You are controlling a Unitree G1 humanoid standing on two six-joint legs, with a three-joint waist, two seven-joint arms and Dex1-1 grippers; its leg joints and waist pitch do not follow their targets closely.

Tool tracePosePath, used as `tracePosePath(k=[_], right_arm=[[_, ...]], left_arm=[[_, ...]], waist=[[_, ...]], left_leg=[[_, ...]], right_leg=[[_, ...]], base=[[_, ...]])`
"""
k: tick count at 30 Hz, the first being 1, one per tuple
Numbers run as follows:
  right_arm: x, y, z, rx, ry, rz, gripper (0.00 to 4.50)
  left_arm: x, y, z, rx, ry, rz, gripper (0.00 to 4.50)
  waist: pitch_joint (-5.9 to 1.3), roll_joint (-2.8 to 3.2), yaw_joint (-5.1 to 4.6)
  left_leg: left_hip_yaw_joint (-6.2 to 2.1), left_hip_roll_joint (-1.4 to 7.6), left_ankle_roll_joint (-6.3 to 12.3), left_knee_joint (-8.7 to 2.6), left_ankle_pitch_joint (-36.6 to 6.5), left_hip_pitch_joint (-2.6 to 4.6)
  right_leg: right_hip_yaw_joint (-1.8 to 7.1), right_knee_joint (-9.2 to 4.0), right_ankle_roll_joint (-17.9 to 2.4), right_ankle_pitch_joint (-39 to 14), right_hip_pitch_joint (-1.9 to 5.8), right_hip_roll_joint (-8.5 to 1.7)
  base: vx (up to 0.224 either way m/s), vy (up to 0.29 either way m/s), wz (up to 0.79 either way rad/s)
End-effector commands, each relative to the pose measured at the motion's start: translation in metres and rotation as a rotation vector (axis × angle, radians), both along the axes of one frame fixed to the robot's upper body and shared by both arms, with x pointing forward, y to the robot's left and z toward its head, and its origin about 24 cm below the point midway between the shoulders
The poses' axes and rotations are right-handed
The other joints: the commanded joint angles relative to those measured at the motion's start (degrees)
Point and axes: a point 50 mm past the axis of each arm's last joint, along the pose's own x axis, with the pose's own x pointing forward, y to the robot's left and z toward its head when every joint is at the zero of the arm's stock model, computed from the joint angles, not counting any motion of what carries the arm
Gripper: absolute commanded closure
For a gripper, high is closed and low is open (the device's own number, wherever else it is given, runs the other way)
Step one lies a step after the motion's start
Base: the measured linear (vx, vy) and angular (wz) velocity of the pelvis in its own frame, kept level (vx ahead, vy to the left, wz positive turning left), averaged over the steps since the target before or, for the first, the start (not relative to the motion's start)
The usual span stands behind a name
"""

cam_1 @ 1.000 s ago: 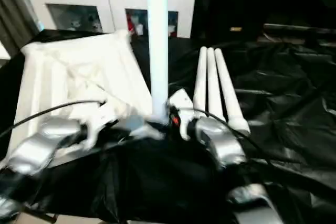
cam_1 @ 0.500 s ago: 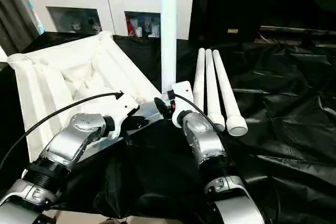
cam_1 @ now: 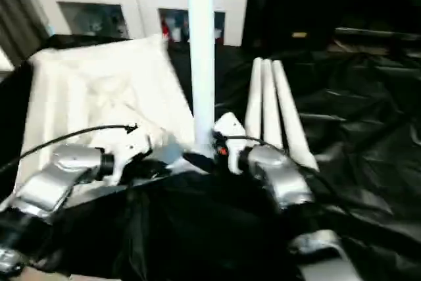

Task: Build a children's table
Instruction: Rotate leg to tighten

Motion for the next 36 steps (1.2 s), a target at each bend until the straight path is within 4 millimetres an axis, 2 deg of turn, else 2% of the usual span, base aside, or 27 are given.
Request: tracePosePath(k=[1, 4, 5, 7, 8, 11, 14, 15, 17, 20, 24, 26, 28, 30, 31, 33, 34, 36], right_arm=[[0.001, -0.005, 0.009, 0.0, -0.006, 0.041, 0.65], [0.0, -0.008, 0.011, -0.008, 0.0, 0.068, 0.99], [0.0, -0.008, 0.011, -0.011, 0.002, 0.075, 1.02], [-0.001, -0.008, 0.011, -0.009, 0.007, 0.08, 1.35], [-0.002, -0.007, 0.01, -0.006, 0.01, 0.082, 1.35], [-0.004, -0.004, 0.007, 0.004, 0.02, 0.071, 1.52], [0.001, -0.001, -0.002, -0.008, 0.008, -0.058, 1.71], [0.005, 0.0, -0.006, -0.008, 0.014, -0.139, 1.71], [0.009, 0.004, -0.014, -0.007, 0.041, -0.251, 1.75], [0.011, 0.012, -0.024, -0.016, 0.076, -0.365, 1.76], [0.013, 0.033, -0.037, -0.016, 0.142, -0.542, 1.76], [0.012, 0.048, -0.035, 0.01, 0.133, -0.499, 1.76], [0.011, 0.054, -0.032, 0.036, 0.133, -0.476, 1.76], [0.012, 0.055, -0.031, 0.05, 0.14, -0.471, 1.2], [0.013, 0.056, -0.027, 0.074, 0.139, -0.445, 1.06], [0.014, 0.052, -0.021, 0.077, 0.113, -0.396, 1.0], [0.014, 0.052, -0.02, 0.077, 0.11, -0.392, 0.71], [0.014, 0.047, -0.017, 0.067, 0.085, -0.341, 0.62]], left_arm=[[-0.006, 0.002, -0.001, 0.006, 0.036, -0.064, 4.5], [-0.007, 0.005, 0.0, 0.01, 0.047, -0.076, 4.5], [-0.007, 0.006, 0.0, 0.012, 0.049, -0.08, 4.5], [-0.007, 0.007, 0.0, 0.017, 0.05, -0.084, 4.5], [-0.007, 0.007, 0.0, 0.018, 0.049, -0.085, 4.5], [-0.006, 0.006, 0.0, 0.013, 0.044, -0.076, 4.5], [0.0, 0.002, -0.002, 0.021, 0.016, -0.017, 4.5], [0.004, -0.001, -0.004, 0.023, 0.006, 0.033, 4.5], [0.012, -0.007, -0.005, 0.021, -0.022, 0.113, 4.5], [0.022, -0.018, -0.007, 0.018, -0.053, 0.204, 4.5], [0.033, -0.049, -0.007, -0.029, -0.077, 0.318, 4.5], [0.032, -0.061, -0.007, -0.052, -0.072, 0.309, 4.5], [0.031, -0.065, -0.007, -0.053, -0.074, 0.291, 4.5], [0.03, -0.066, -0.007, -0.051, -0.076, 0.282, 4.5], [0.029, -0.067, -0.007, -0.052, -0.075, 0.264, 4.5], [0.026, -0.063, -0.008, -0.047, -0.071, 0.244, 4.5], [0.026, -0.063, -0.008, -0.047, -0.07, 0.243, 4.5], [0.024, -0.058, -0.008, -0.048, -0.07, 0.215, 4.5]], waist=[[-4.28, 0.45, 0.03], [-3.94, 0.37, 0.1], [-3.87, 0.77, 0.15], [-3.85, 0.48, 0.07], [-3.82, 0.63, 0.07], [-3.92, 0.55, 0.04], [-3.93, 0.63, -0.09], [-3.95, 0.57, -0.14], [-3.71, 0.43, -0.43], [-3.59, 0.49, -0.72], [-3.21, 0.36, -0.9], [-3.01, 0.47, -1.06], [-2.97, 0.31, -1.04], [-3.1, 0.33, -1.01], [-3.13, 0.65, -0.97], [-3.18, 0.49, -1.04], [-3.26, 0.4, -1.06], [-3.38, 0.36, -1.02]], left_leg=[[-0.22, 2.32, 4.27, -3.39, -9.15, 1.19], [-0.28, 2.46, 2.64, -3.81, -13.05, 1.25], [-0.35, 2.48, 1.79, -3.91, -14.52, 1.42], [-0.41, 2.47, 0.93, -4.07, -15.54, 1.44], [-0.44, 2.46, 0.64, -4.1, -15.54, 1.43], [-0.46, 2.43, 0.55, -4.05, -14.86, 1.38], [-0.47, 2.35, 0.27, -4.05, -14.42, 1.31], [-0.5, 2.33, 0.09, -4.08, -14.49, 1.33], [-0.55, 2.19, -1.08, -4.24, -16.7, 1.47], [-0.68, 2.18, -2.05, -4.42, -18.77, 1.58], [-0.82, 2.07, -2.39, -4.59, -21.83, 1.82], [-1.08, 2.02, -2.85, -4.79, -24.92, 2.09], [-1.18, 1.97, -2.55, -4.84, -26.04, 2.23], [-1.26, 2.02, -2.27, -4.99, -25.35, 1.97], [-1.3, 2.09, -2.32, -5.03, -25.05, 1.98], [-1.24, 2.09, -2.12, -5.08, -25.08, 1.8], [-1.23, 2.07, -1.94, -5.08, -24.73, 1.67], [-1.19, 2.12, -1.54, -5.01, -23.77, 1.58]], right_leg=[[1.52, -2.27, -16.92, -0.87, 2.95, -2.2], [1.65, -2.77, -16.01, -7.0, 2.86, -2.41], [1.73, -2.94, -15.56, -9.02, 2.69, -2.47], [1.78, -3.09, -14.93, -10.51, 2.75, -2.45], [1.81, -3.13, -14.73, -10.54, 2.67, -2.46], [1.81, -3.0, -14.73, -9.28, 2.7, -2.42], [1.81, -2.92, -14.88, -8.49, 2.63, -2.45], [1.8, -2.95, -14.84, -8.72, 2.63, -2.5], [1.86, -3.41, -13.99, -12.86, 2.55, -2.65], [1.87, -3.79, -12.67, -16.95, 2.33, -2.66], [1.88, -4.68, -10.4, -22.76, 1.9, -2.75], [1.67, -5.32, -8.75, -27.21, 1.74, -2.79], [1.72, -5.68, -7.75, -28.6, 1.62, -2.8], [1.78, -5.57, -7.53, -27.75, 1.76, -2.79], [1.82, -5.4, -7.83, -26.39, 1.69, -2.74], [1.82, -5.24, -8.34, -24.61, 1.85, -2.63], [1.82, -5.1, -8.6, -23.76, 2.02, -2.65], [1.82, -4.97, -9.1, -22.21, 2.17, -2.66]], base=[[0.0, 0.0, 0.0], [0.0, 0.0, 0.0], [0.0, 0.0, 0.0], [0.0, 0.0, 0.0], [0.0, 0.0, 0.0], [0.0, 0.0, 0.0], [0.0, 0.0, 0.0], [0.0, 0.0, 0.0], [0.0, 0.0, 0.0], [0.0, 0.0, 0.0], [0.0, 0.0, 0.0], [0.0, 0.0, 0.0], [0.0, 0.0, 0.0], [0.0, 0.0, 0.0], [0.0, 0.0, 0.0], [0.0, 0.0, 0.0], [0.0, 0.0, 0.0], [0.0, 0.0, 0.0]])
